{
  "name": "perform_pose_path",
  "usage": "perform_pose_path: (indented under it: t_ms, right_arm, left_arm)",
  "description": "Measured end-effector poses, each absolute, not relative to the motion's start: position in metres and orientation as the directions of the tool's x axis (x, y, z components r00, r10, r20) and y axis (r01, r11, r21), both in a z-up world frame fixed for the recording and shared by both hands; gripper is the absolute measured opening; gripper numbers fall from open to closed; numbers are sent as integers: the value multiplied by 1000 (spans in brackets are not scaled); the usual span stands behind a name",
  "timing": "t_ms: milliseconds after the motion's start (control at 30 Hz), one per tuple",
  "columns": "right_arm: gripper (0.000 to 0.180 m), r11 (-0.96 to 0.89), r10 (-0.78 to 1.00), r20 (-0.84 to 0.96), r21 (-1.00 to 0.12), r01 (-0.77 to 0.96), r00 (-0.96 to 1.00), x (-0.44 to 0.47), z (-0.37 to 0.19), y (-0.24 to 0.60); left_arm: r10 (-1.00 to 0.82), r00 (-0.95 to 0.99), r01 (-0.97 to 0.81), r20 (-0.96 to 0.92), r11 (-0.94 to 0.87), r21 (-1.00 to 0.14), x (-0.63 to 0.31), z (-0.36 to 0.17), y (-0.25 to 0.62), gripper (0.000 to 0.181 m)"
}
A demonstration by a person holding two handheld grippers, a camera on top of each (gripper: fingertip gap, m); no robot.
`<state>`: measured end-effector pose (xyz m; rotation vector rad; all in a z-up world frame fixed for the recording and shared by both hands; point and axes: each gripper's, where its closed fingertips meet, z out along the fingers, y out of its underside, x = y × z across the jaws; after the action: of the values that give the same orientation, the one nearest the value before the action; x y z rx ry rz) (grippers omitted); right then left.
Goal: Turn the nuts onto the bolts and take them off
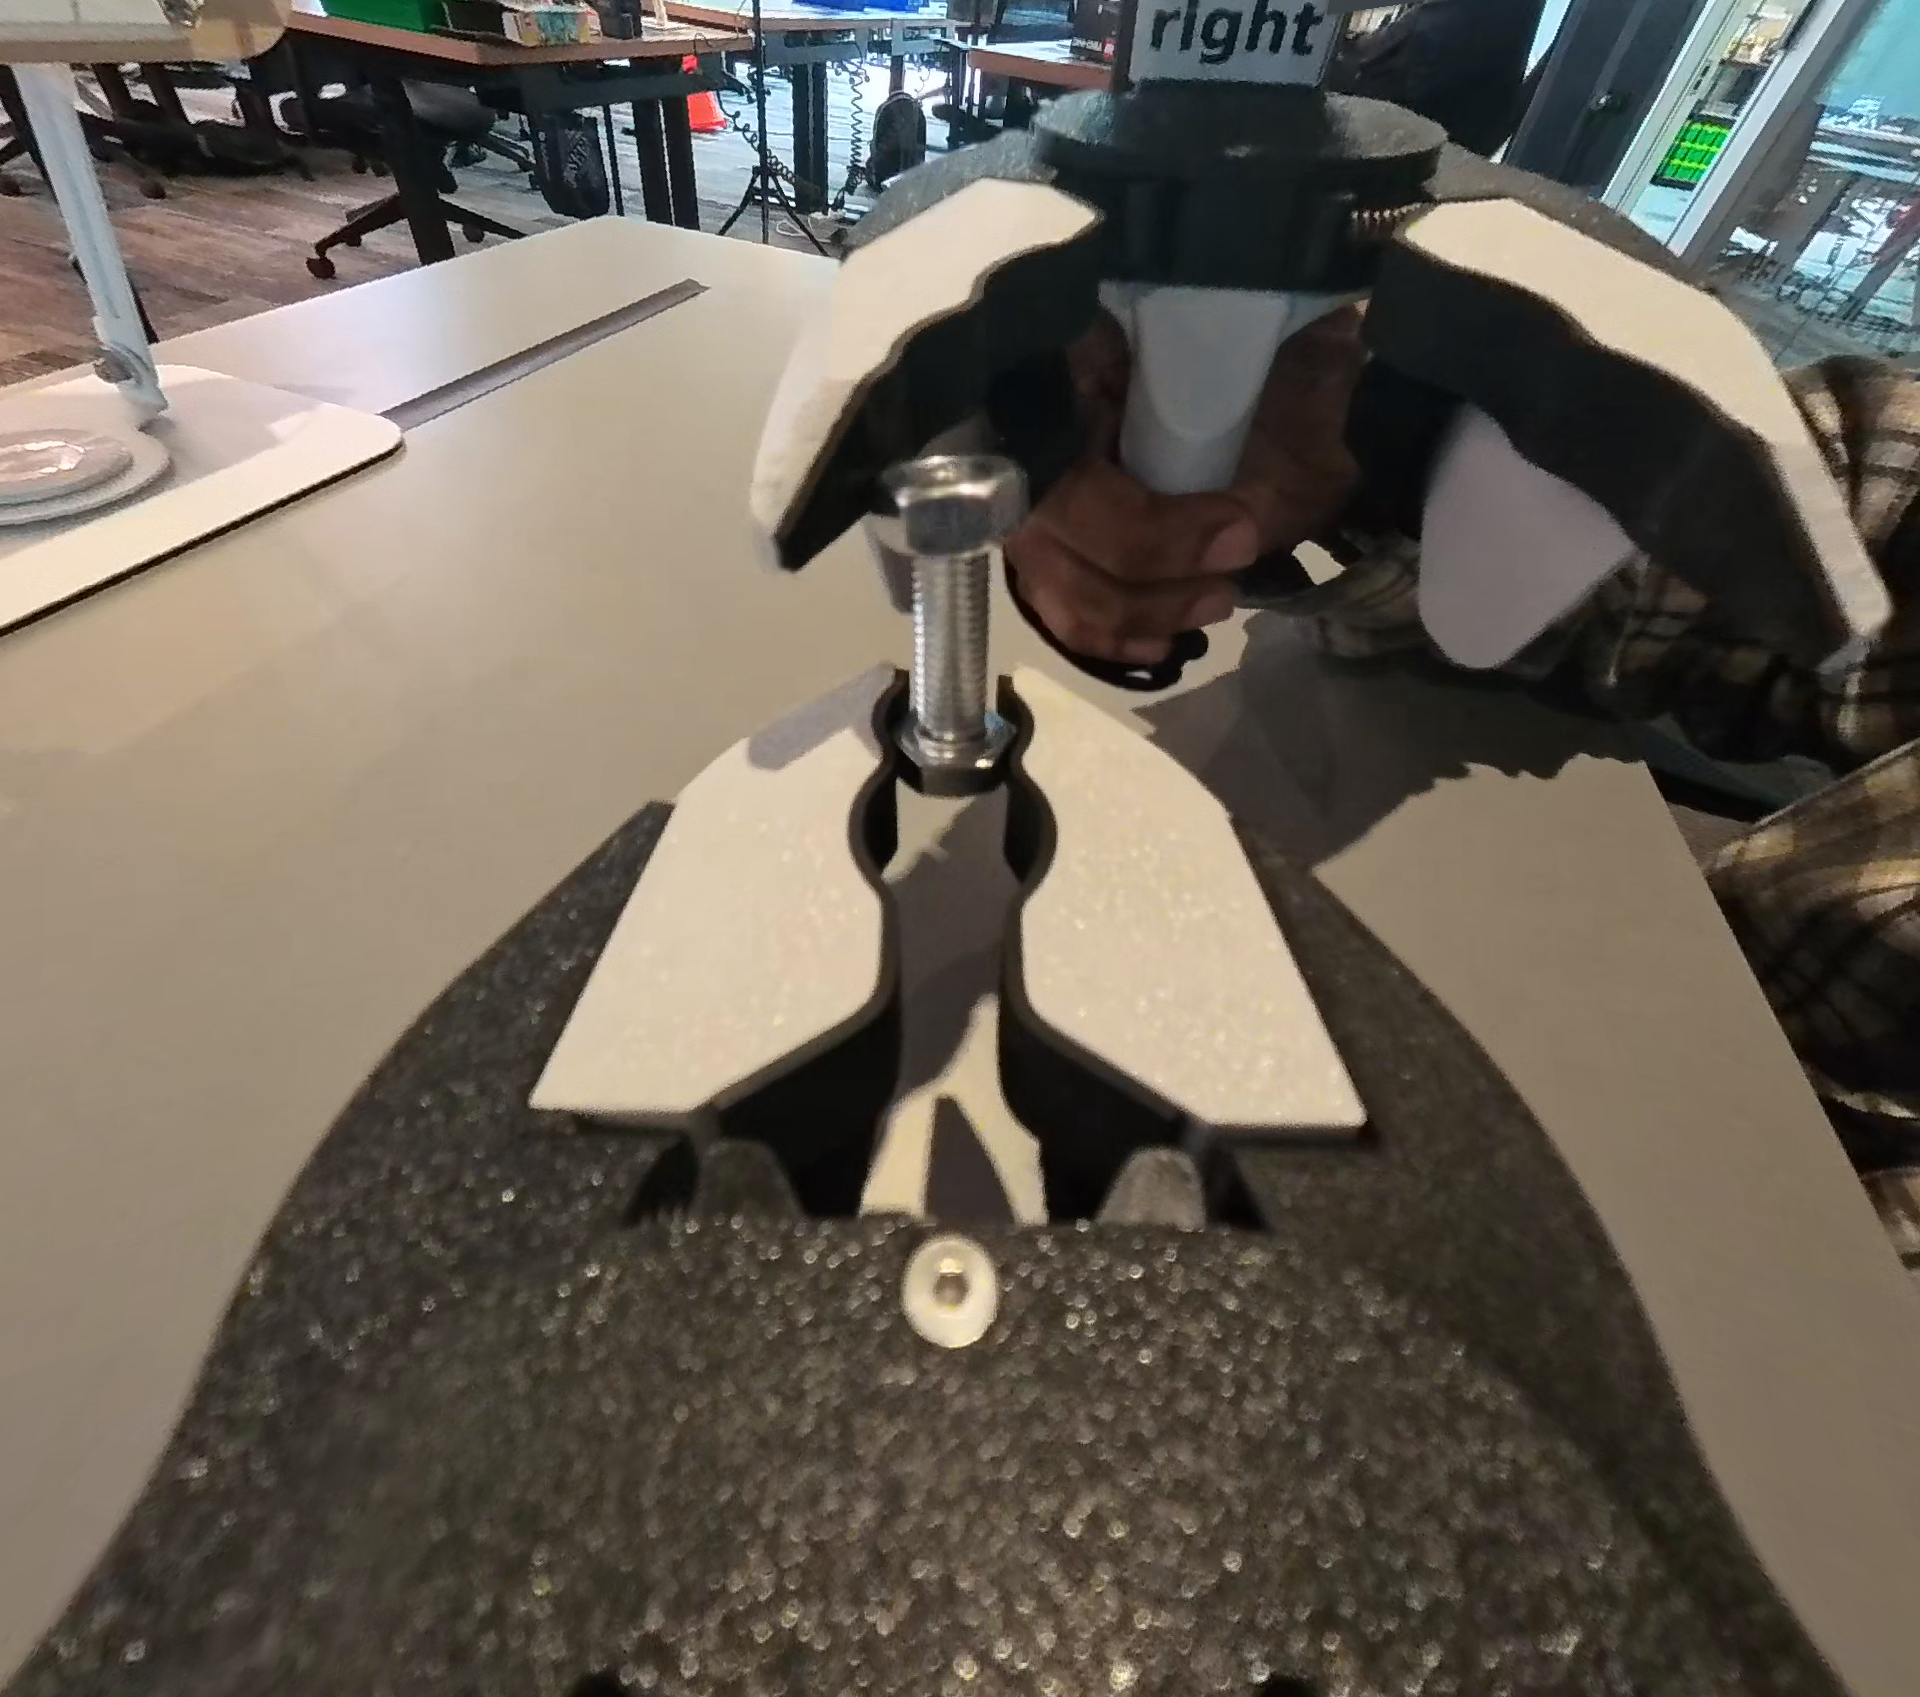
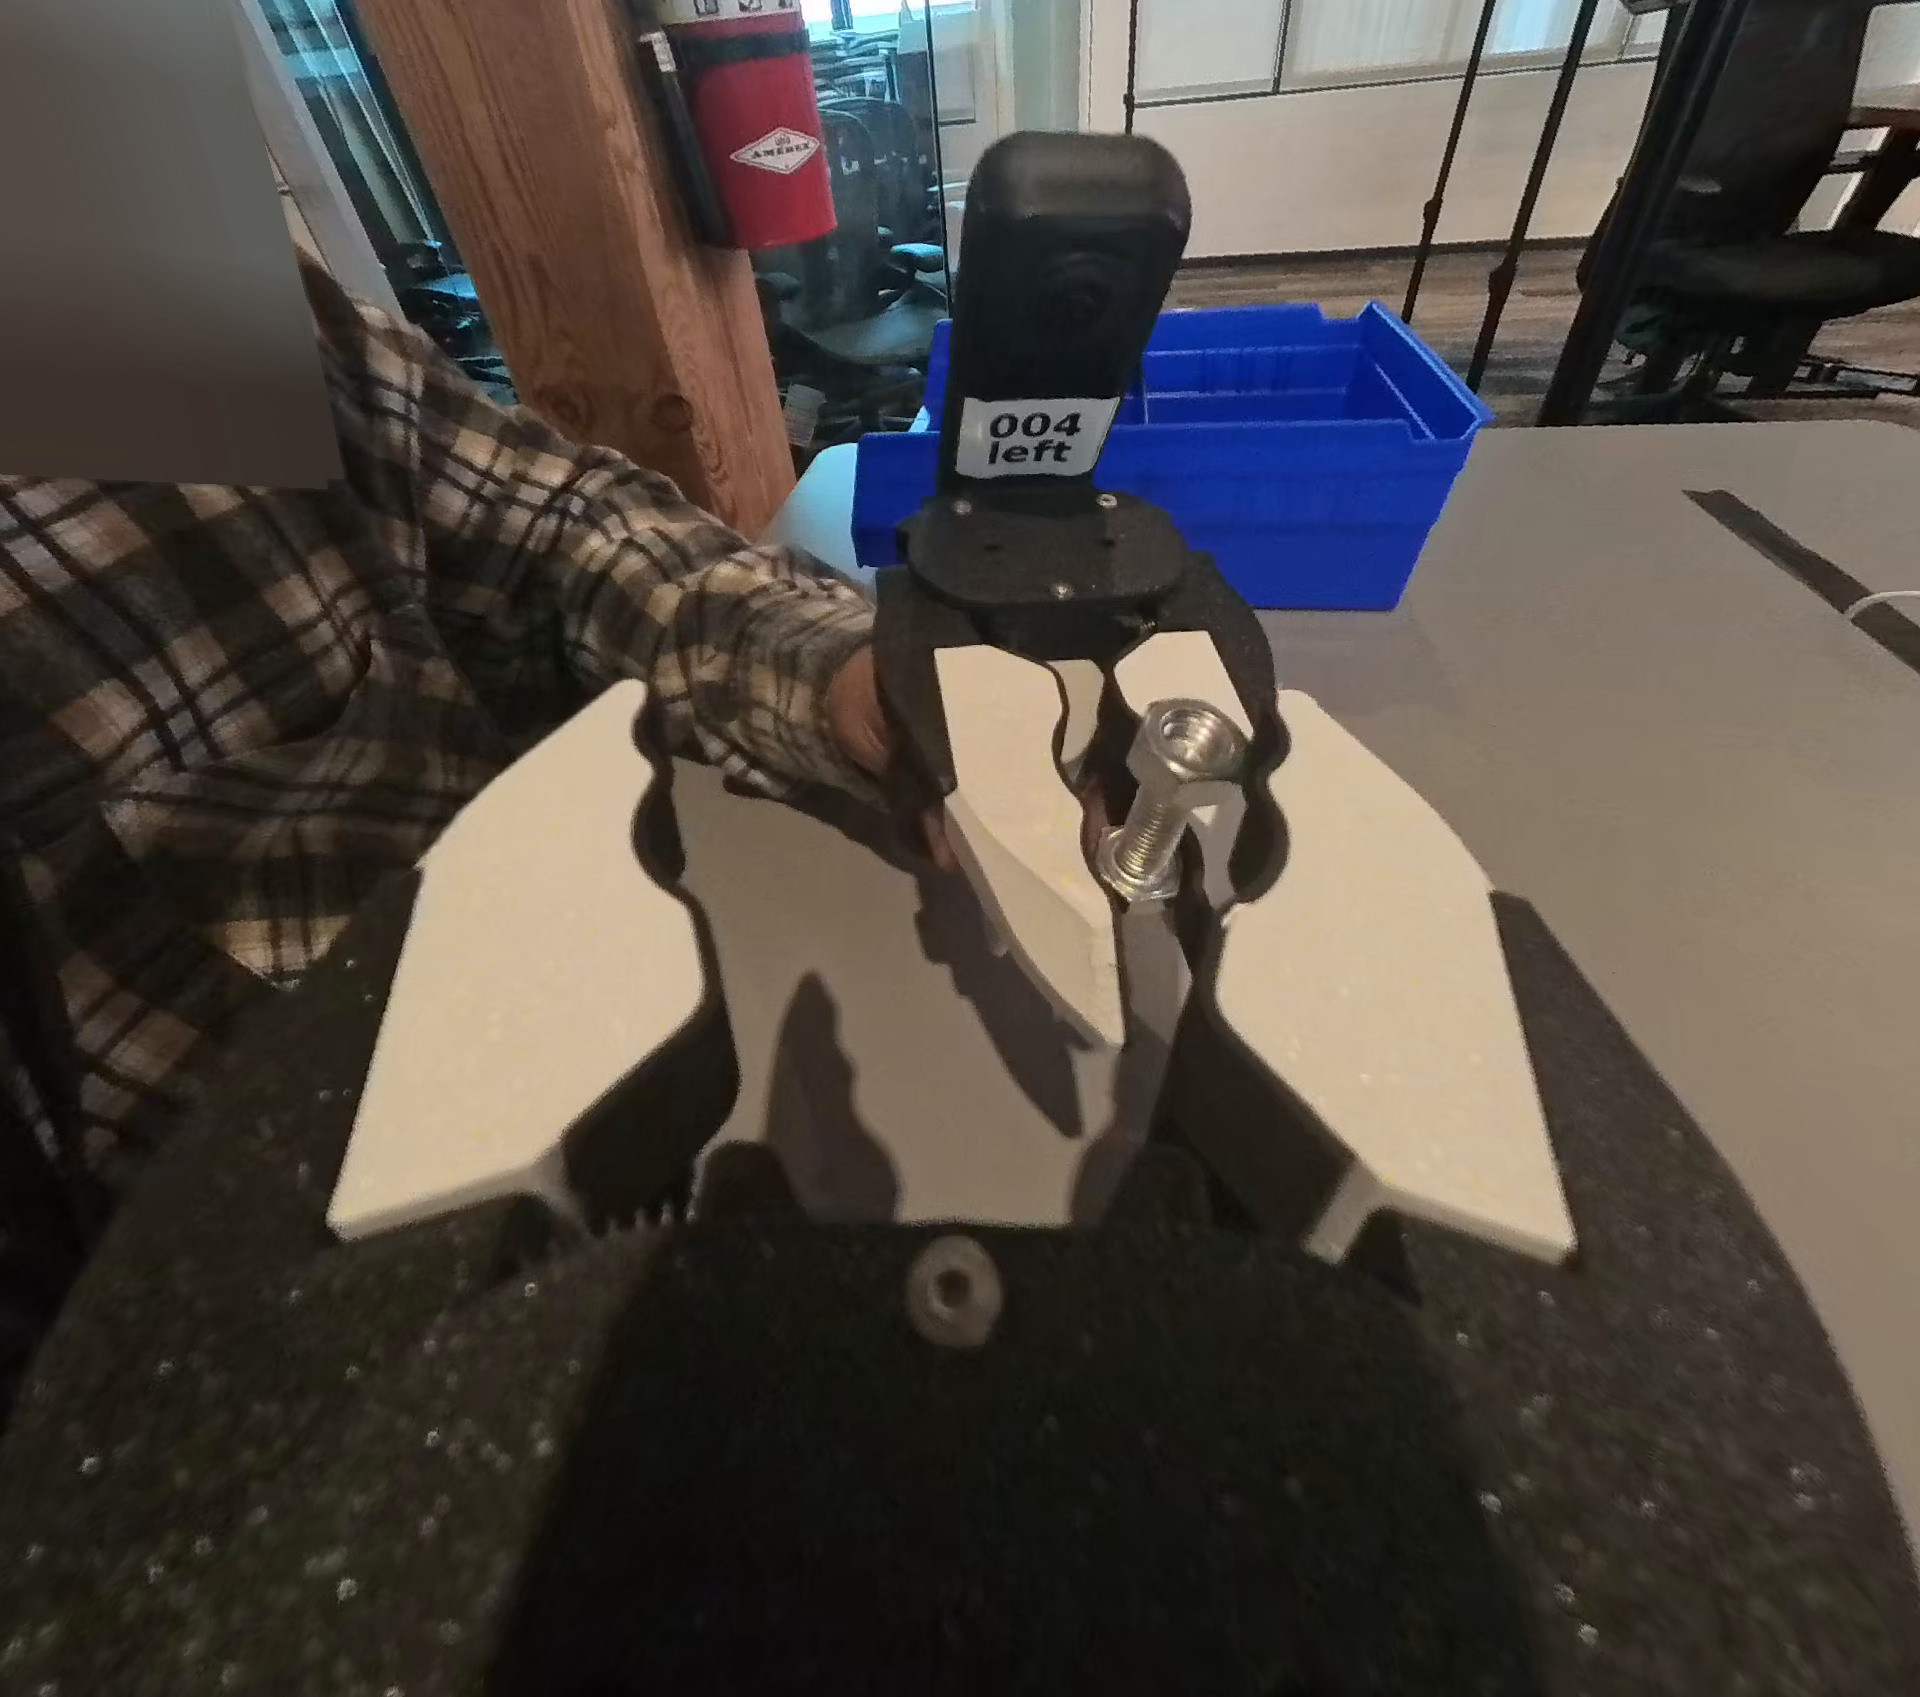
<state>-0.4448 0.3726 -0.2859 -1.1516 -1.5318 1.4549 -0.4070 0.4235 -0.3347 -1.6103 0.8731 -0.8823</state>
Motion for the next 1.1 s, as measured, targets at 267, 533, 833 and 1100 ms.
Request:
perform_pose_path:
  t_ms: [267,533,833,1100]
  right_arm:
    - [103,-21,938,-66,-990,136,-340,-443,-285,372]
    - [103,-13,941,-58,-991,136,-334,-440,-285,373]
    - [102,0,944,-46,-990,138,-326,-438,-282,374]
    - [102,0,944,-47,-990,143,-328,-440,-284,373]
  left_arm:
    - [-880,463,-100,111,-177,-979,-407,-334,424,15]
    - [-877,468,-103,107,-175,-979,-408,-333,424,15]
    - [-876,470,-100,107,-173,-980,-408,-332,424,15]
    - [-879,462,-99,115,-180,-979,-407,-333,423,15]
